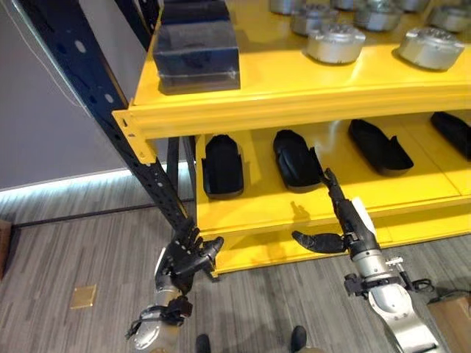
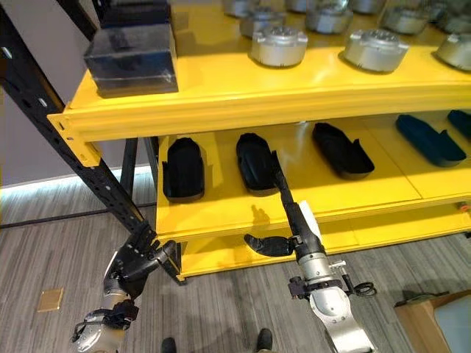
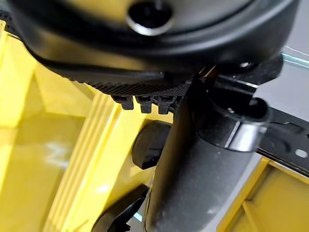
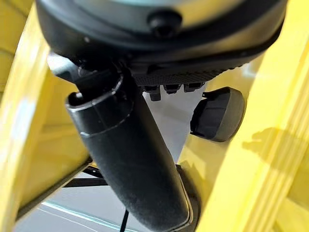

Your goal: Move parts from the plastic box to the shelf.

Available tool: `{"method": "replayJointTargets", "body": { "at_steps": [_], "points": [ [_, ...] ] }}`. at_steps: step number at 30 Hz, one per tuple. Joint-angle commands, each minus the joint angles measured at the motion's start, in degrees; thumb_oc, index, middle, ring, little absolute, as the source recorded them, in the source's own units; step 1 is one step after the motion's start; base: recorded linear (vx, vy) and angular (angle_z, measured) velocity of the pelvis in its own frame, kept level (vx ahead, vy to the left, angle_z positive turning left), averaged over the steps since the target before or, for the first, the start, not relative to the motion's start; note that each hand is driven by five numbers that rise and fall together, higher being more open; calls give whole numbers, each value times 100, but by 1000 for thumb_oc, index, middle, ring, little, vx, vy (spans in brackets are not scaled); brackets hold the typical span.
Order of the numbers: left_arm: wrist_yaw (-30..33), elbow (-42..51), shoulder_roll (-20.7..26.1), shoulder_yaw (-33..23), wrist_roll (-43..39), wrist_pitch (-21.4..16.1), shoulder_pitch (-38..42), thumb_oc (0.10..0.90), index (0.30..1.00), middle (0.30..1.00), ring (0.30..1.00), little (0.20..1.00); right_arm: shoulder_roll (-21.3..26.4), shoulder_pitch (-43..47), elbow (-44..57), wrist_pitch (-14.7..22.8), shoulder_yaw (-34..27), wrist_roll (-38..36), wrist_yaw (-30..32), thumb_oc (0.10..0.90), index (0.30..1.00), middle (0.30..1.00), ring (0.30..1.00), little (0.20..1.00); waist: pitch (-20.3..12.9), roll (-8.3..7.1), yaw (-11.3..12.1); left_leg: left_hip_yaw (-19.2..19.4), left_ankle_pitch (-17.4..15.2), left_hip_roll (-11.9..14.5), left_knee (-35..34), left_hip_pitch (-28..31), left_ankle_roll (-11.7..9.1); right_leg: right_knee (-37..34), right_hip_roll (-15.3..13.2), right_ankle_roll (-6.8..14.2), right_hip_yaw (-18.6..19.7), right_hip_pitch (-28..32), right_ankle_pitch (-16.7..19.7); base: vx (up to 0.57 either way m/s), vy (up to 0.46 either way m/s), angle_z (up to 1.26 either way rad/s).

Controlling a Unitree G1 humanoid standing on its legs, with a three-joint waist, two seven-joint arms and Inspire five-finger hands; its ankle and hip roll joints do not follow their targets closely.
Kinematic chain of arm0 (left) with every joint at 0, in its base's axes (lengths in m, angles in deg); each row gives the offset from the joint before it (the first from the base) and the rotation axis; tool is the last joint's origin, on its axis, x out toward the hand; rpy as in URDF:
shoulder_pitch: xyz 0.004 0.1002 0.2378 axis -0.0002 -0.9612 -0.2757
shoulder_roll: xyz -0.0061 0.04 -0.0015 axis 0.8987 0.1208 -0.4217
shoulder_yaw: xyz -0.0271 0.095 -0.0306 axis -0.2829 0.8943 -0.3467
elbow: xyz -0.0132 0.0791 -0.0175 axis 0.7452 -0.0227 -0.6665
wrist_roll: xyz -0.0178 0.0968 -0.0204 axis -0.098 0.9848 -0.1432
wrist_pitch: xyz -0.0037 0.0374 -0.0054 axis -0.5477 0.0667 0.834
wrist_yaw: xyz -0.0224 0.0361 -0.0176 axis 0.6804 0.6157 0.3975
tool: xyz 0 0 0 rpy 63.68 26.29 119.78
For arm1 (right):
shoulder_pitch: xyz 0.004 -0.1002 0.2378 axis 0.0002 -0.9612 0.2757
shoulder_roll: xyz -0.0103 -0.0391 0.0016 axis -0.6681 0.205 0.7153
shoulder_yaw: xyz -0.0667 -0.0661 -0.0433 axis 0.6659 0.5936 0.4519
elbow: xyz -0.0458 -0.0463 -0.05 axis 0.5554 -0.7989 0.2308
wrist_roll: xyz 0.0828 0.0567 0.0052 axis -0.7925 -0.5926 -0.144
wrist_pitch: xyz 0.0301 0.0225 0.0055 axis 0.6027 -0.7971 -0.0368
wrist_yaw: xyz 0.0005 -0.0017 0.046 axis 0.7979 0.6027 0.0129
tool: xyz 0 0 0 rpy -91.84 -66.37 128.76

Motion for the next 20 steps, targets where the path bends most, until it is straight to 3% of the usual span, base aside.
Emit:
{"method": "replayJointTargets", "body": {
  "at_steps": [1,9,20],
  "points": [
    [-53,219,294,-320,55,-520,438,900,1000,1000,1000,1000,-56,400,178,499,-302,-194,42,900,1000,1000,1000,1000,-365,-240,18,-13,1,18,-37,189,-151,-2,110,-36,-141,129,-355,-13,53,2],
    [125,-64,346,-318,578,-450,578,900,1000,1000,1000,1000,-124,589,1,390,-24,-280,-152,900,1000,1000,1000,1000,-503,-235,23,-20,-117,-114,-37,281,-56,26,-12,25,-69,190,-311,5,45,1],
    [197,-93,274,-342,677,-438,596,900,1000,1000,1000,1000,-177,571,-42,361,6,-288,-189,900,1000,1000,1000,1000,-496,-259,-21,54,-173,-151,-37,391,-23,54,-70,55,-18,245,-297,3,8,0]
  ]
}}
